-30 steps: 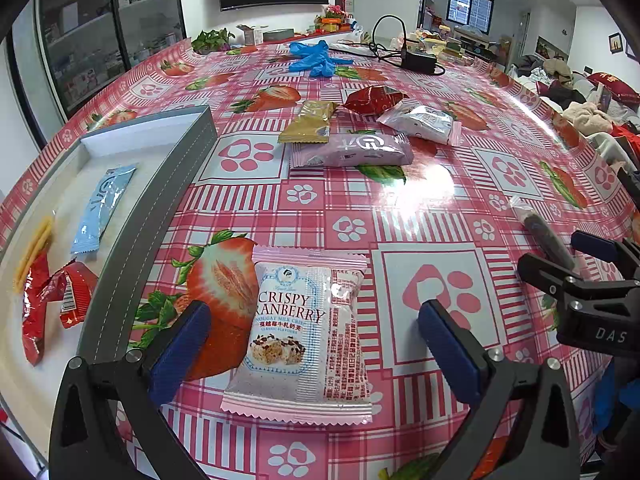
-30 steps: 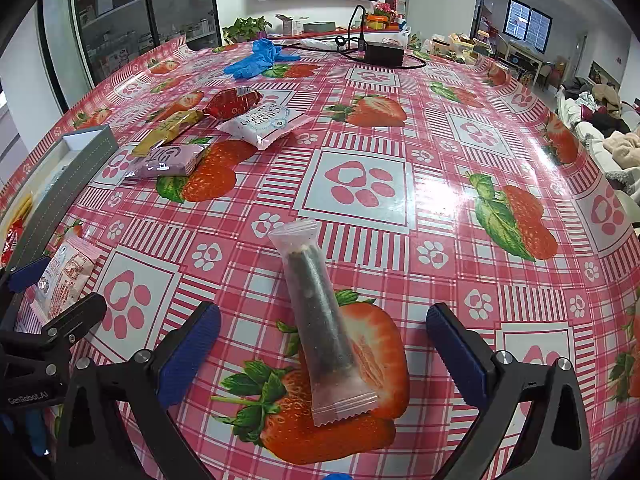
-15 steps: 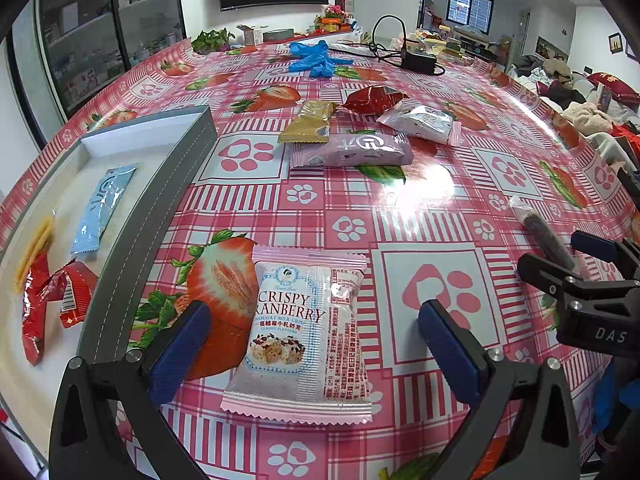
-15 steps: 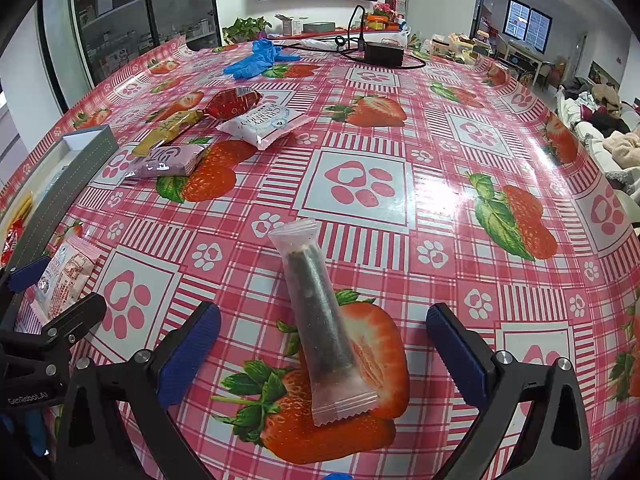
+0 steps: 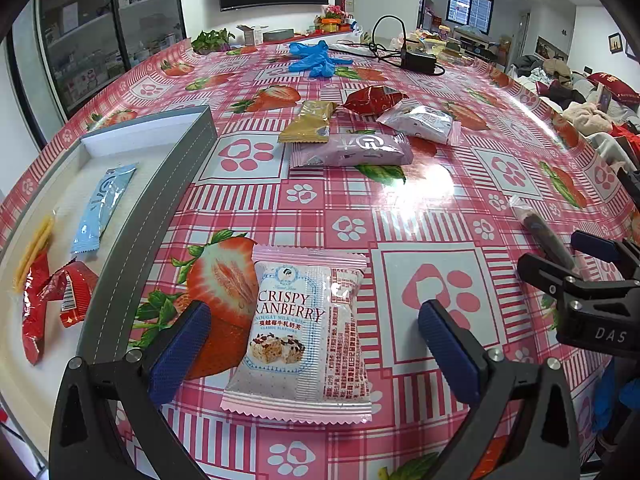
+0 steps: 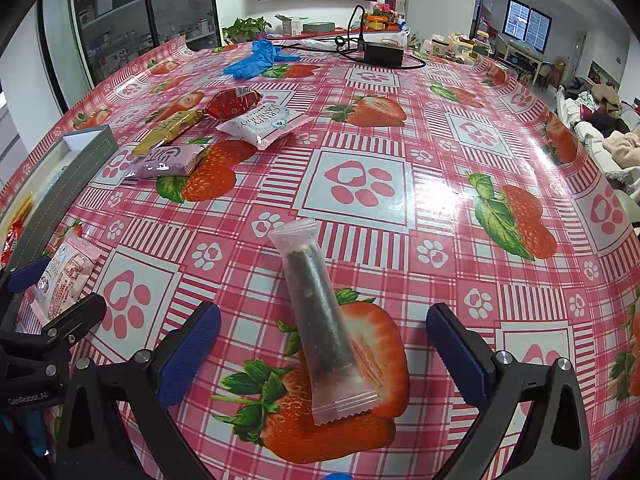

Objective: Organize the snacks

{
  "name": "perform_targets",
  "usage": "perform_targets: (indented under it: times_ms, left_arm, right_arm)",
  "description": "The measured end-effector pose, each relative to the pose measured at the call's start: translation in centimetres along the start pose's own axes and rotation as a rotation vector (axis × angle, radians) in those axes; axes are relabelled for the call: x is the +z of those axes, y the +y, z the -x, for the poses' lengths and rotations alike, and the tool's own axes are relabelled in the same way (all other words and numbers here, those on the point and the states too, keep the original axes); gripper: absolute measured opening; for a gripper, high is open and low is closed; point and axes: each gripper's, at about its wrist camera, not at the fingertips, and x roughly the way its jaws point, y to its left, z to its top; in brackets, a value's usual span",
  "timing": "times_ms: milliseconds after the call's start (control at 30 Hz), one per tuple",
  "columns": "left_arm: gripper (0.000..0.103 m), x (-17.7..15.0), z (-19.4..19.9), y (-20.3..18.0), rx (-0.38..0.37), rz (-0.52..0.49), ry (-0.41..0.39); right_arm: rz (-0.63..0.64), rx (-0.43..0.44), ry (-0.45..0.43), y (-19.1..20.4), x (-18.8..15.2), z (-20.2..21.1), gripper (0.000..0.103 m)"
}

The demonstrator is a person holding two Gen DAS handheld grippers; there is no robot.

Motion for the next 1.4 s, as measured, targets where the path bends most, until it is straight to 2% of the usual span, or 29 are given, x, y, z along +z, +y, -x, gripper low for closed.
perform_targets:
  times_ms: [700, 933, 1267, 1400]
  left_arm:
    - [0.103, 0.0, 0.1, 0.0, -0.001, -0.002, 0.004]
    - [0.103, 0.1, 0.2, -0.1, -0.005, -0.008, 0.009]
    - [0.103, 0.1, 0.2, 0.0, -0.005, -0.009, 0.012]
    - [0.103, 0.4, 0.0, -0.1, -0.01, -0.02, 0.041]
  right_arm:
    - [0.007, 0.004, 0.011, 0.0, 0.1, 0.1, 0.103]
    - [0.032, 0.017, 0.116, 0.0, 1.6, -0.7, 0.103]
    - [0.055, 0.03, 0.137, -0.1, 1.8, -1.0, 0.103]
    - [0.066, 0.034, 0.151, 0.0, 1.9, -1.3, 0.103]
